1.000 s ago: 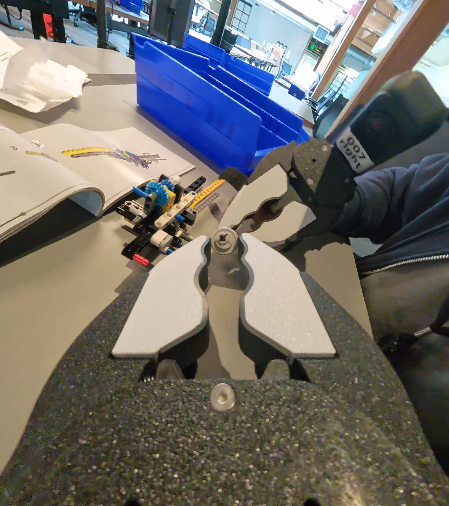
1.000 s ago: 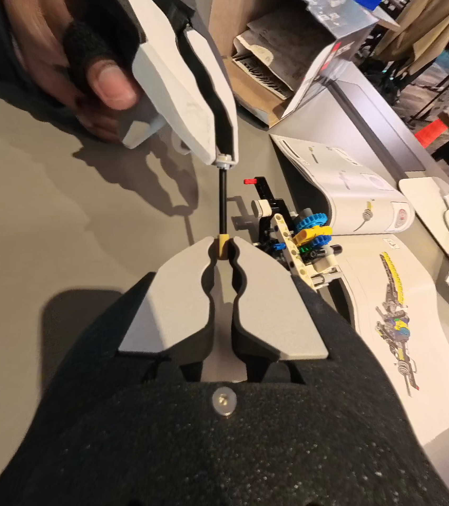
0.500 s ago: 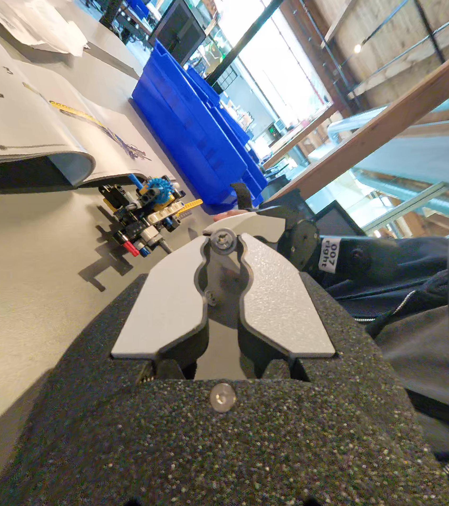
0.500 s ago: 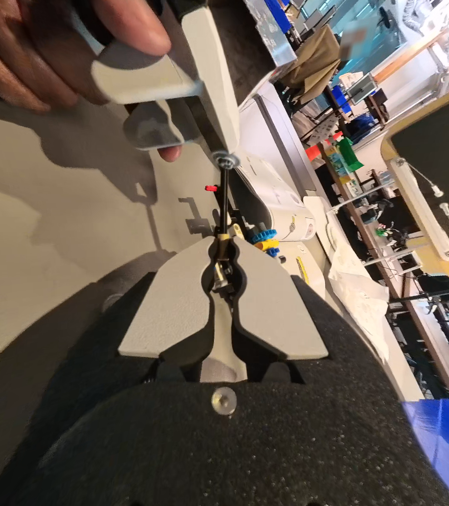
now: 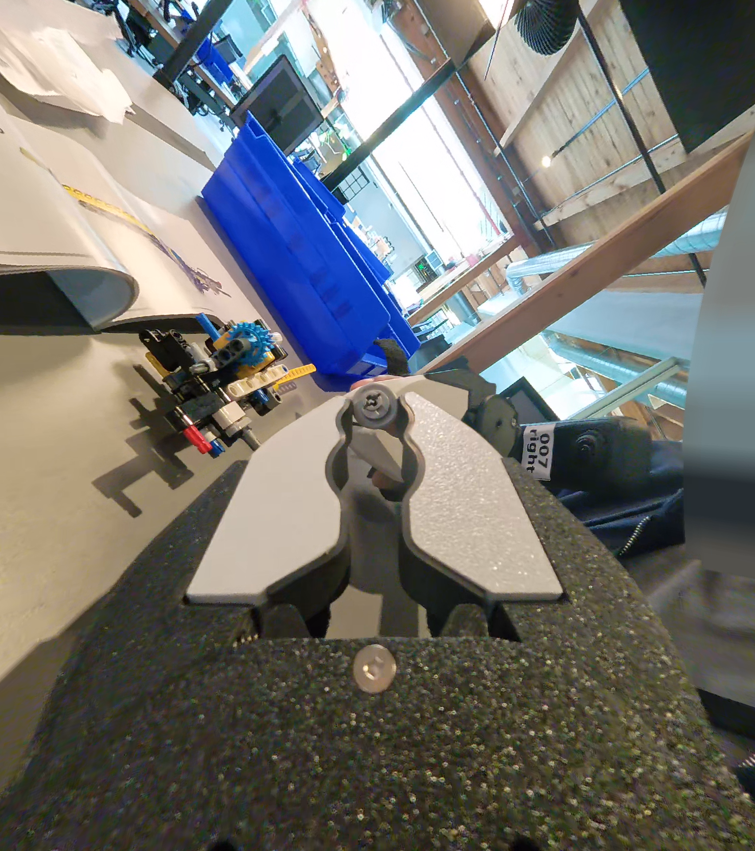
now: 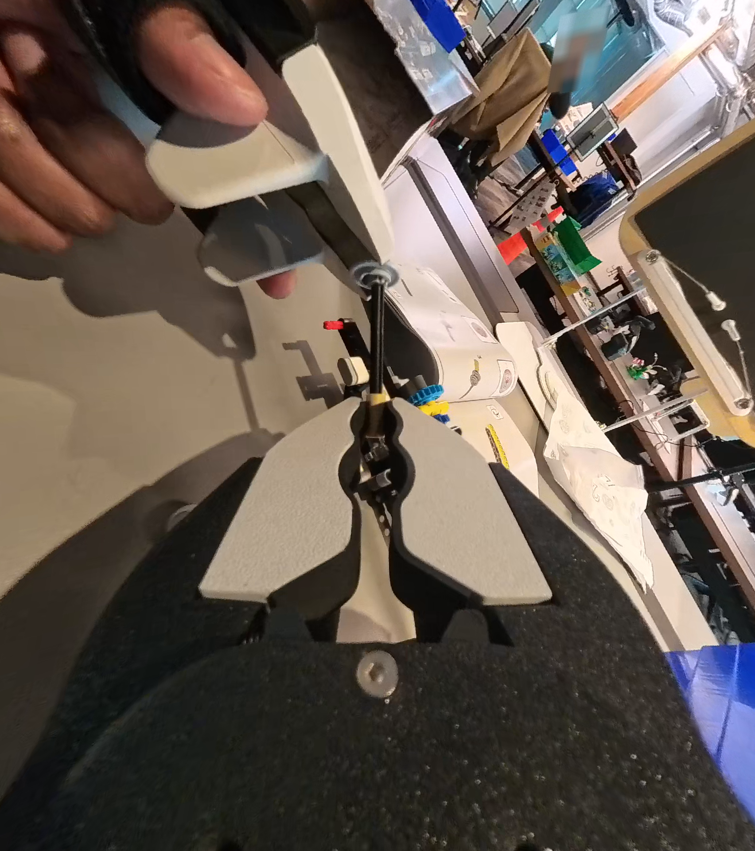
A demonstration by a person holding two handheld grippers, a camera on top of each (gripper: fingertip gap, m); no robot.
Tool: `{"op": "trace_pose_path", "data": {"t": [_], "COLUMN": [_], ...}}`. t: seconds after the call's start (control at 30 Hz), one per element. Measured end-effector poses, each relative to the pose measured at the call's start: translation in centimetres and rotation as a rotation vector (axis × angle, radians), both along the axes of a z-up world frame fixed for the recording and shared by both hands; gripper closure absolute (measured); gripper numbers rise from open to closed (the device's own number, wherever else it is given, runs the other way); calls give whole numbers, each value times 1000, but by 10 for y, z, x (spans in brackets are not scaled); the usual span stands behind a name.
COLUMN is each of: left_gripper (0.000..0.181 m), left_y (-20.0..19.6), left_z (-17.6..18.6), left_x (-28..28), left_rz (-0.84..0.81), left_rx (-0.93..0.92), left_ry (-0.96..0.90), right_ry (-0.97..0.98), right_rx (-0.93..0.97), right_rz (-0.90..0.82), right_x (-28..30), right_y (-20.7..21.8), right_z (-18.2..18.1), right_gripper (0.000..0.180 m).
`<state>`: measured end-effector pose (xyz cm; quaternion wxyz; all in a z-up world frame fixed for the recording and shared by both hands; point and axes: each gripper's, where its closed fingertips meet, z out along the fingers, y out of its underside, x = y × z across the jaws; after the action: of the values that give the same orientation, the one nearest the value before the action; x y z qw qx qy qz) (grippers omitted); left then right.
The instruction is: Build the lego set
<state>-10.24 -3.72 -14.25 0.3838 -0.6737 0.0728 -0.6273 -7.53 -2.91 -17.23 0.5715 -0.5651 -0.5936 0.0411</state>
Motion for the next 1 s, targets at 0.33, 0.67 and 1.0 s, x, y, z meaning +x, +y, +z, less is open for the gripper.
{"op": "trace_pose_path", "data": {"t": [0.33, 0.67, 1.0], "left_gripper": [162, 163, 162], "left_y": [-2, -2, -1], "left_z": [3, 2, 16], "left_x": [2, 5, -7], "left_rz": [-21, -14, -27], "left_rx": [16, 31, -3], "left_ry": [-27, 4, -186], "right_ry": [-12, -36, -7], "right_rx": [-8, -23, -90], "right_rz": [-23, -41, -32], "right_x": [2, 3, 7], "right_y": [0, 1, 2], "right_z": [2, -2, -5], "right_gripper": [173, 173, 173]}}
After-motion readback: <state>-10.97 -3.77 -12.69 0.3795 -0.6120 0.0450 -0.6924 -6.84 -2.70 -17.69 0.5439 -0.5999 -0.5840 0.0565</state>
